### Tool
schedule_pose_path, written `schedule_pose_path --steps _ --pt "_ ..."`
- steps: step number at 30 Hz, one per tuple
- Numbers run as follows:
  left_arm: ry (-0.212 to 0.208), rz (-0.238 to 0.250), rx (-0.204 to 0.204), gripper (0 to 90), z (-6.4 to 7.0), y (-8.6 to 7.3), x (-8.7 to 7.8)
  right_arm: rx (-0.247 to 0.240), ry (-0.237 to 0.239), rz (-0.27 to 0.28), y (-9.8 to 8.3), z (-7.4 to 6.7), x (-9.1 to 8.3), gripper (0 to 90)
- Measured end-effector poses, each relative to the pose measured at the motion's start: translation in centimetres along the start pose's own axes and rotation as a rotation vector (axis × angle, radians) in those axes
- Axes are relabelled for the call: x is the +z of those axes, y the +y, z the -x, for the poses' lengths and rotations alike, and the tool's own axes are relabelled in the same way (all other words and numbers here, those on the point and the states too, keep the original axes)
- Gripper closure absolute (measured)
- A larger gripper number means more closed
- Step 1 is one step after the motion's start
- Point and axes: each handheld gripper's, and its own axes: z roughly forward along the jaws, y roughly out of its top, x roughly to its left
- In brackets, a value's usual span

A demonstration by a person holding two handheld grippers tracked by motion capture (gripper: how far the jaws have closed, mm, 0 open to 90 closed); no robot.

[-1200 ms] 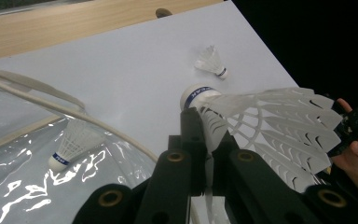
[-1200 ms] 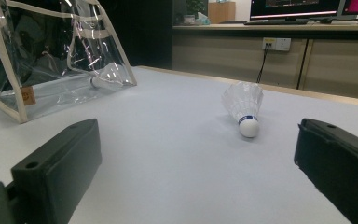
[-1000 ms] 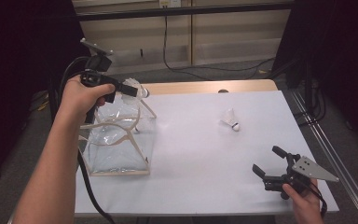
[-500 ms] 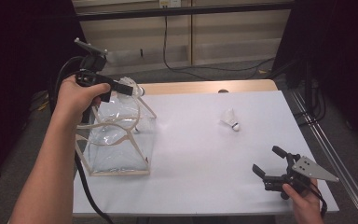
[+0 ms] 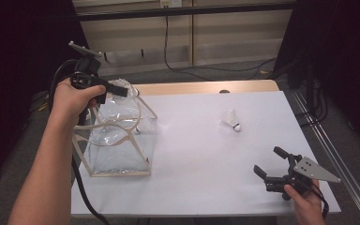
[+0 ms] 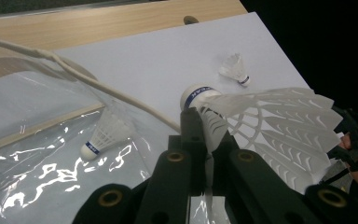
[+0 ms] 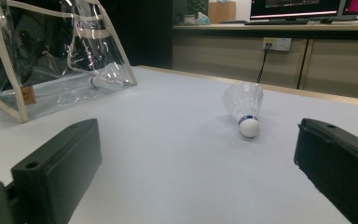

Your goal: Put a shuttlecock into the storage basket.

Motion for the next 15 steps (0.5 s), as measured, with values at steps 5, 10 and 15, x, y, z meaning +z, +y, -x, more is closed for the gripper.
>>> schedule_pose_path --steps 5,10,15 --pt "0.015 0.013 -0.025 89.6 -0.6 -0.2 0.0 -0.003 0.001 -0.004 0.0 0.0 0.0 0.5" --pt "0.033 0.022 -0.047 89.6 -1.3 -0.5 0.1 0.0 0.001 -0.003 0.0 0.0 0.0 0.5" --pt "0.045 0.018 -0.055 89.6 -1.8 -0.8 0.1 -0.001 0.0 -0.006 0.0 0.0 0.0 0.5"
